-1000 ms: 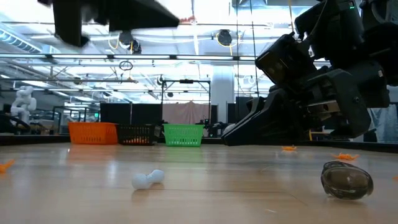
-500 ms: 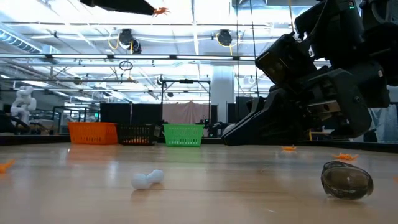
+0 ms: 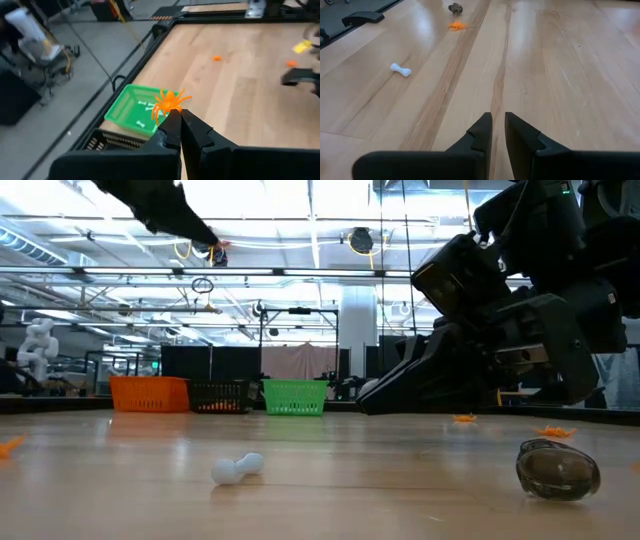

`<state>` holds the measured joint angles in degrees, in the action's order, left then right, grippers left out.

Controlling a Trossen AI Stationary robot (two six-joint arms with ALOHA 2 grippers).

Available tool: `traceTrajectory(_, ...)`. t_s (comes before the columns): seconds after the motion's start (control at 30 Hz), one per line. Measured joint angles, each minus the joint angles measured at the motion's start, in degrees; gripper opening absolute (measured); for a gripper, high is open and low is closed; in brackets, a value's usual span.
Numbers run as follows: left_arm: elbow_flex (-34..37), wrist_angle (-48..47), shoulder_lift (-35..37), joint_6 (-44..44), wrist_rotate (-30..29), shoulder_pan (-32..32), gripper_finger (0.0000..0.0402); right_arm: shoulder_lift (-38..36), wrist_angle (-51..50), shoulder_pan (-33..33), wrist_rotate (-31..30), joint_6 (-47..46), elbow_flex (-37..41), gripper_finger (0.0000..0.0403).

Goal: Sort Halloween decoration
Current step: Put the orange spider toy into the black bin

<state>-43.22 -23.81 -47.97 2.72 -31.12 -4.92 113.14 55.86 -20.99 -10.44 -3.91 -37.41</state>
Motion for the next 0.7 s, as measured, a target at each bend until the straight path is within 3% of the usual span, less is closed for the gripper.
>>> traceTrajectory(0.23, -0.01, -2.10, -1.65, -0.22, 11.25, 15.31, 0.0000, 0.00, 0.00, 0.37, -0.02, 0.32, 0.00, 0.0041)
traceTrajectory(0.43, 1.09, -3.73, -7.72, -0.26, 13.91, 26.70, 0.0000, 0.00, 0.00, 0.32, 0.00, -0.06, 0.00, 0.0041)
traceTrajectory(0.7, 1.42, 0.71, -19.30, -0.89, 19.10, 32.56, 0.0000, 0.00, 0.00, 0.28, 0.00, -2.97, 0.00, 0.0041)
